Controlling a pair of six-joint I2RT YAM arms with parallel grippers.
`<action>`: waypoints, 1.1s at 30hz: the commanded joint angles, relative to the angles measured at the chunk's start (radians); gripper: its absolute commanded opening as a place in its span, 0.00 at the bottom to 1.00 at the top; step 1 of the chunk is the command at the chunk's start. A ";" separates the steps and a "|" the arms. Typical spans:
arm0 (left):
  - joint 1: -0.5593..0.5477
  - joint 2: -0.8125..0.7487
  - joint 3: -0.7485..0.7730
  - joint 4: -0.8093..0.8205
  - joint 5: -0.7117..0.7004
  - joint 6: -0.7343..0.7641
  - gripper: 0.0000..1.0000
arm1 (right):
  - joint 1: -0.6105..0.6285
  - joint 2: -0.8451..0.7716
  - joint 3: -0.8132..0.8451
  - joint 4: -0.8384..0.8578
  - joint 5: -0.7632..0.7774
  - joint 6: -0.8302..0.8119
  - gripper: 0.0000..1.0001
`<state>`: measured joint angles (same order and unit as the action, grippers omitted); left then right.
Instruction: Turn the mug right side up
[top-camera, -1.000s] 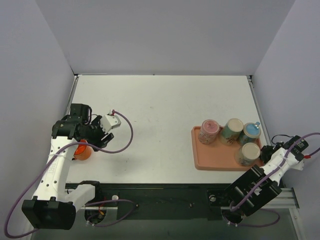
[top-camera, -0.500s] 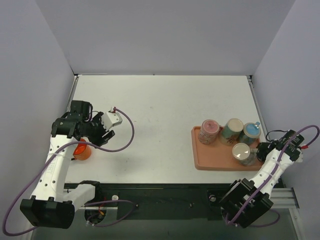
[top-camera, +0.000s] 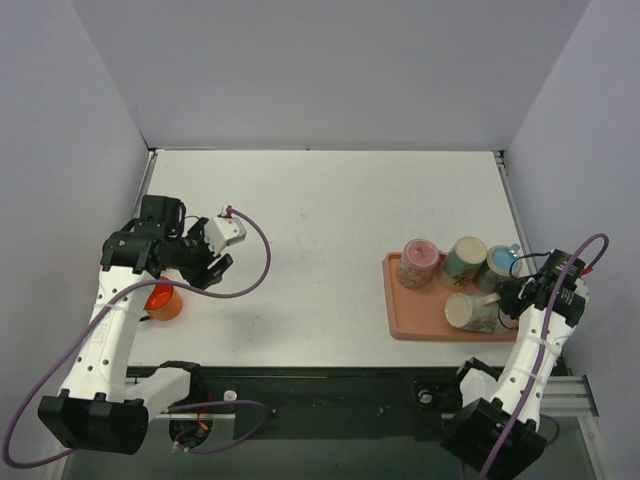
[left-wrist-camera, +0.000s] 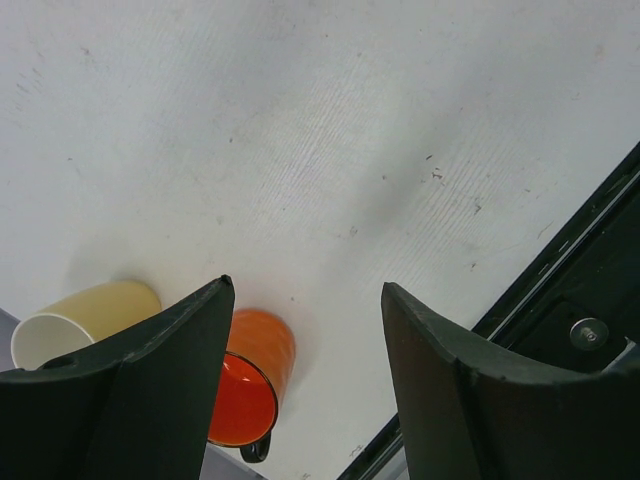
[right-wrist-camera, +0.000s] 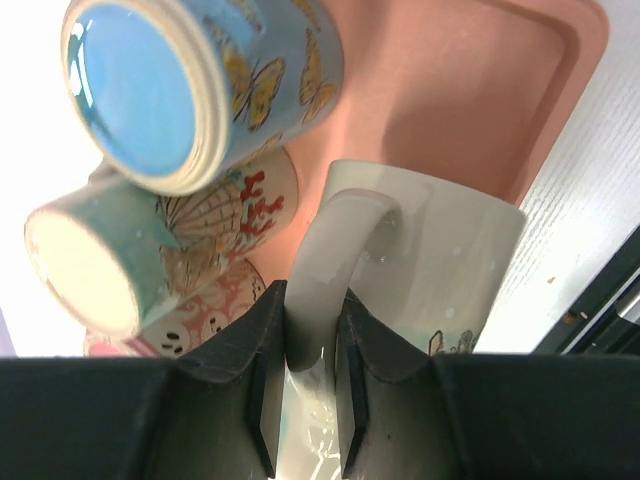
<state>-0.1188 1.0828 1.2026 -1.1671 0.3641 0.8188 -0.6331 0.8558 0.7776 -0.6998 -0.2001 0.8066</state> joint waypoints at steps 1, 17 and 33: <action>-0.007 0.005 0.080 0.009 0.088 -0.056 0.71 | 0.065 -0.054 0.089 -0.066 0.021 -0.041 0.00; -0.021 0.023 0.169 0.009 0.272 -0.214 0.71 | 0.245 -0.104 0.182 -0.121 -0.082 -0.127 0.00; -0.091 0.022 0.218 0.145 0.581 -0.523 0.71 | 0.447 -0.176 0.293 -0.133 -0.321 -0.254 0.00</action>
<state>-0.1650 1.1110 1.3815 -1.1004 0.8478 0.3824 -0.2253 0.7025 0.9974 -0.8768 -0.4065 0.5949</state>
